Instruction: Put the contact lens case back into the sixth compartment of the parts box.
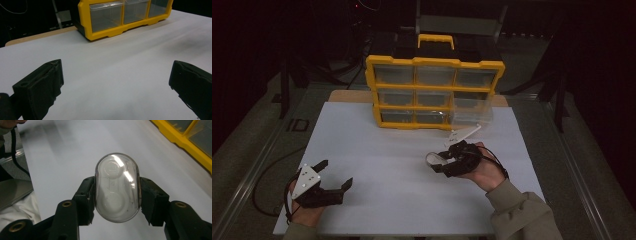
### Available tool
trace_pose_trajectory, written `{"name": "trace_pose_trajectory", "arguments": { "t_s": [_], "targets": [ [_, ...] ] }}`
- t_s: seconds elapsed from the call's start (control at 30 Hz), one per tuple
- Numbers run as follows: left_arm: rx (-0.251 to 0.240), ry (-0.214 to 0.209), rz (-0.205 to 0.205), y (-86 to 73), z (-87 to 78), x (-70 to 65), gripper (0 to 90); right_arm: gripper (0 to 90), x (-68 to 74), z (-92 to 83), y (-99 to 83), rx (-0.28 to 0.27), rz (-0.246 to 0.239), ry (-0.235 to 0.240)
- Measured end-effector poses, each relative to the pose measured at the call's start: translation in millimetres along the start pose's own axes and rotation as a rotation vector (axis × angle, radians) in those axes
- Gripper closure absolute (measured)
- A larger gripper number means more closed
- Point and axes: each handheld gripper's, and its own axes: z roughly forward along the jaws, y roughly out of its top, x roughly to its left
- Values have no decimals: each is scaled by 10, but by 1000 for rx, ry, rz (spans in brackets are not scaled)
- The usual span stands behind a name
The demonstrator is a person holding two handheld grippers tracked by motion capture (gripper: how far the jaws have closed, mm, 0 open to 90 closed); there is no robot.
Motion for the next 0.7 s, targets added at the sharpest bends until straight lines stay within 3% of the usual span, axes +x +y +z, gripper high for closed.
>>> {"name": "trace_pose_trajectory", "arguments": {
  "t_s": [0.7],
  "targets": [
    [2,-3,1,-4,9,-3,3,491,-178,-124,152,-15,39,-33]
  ]
}}
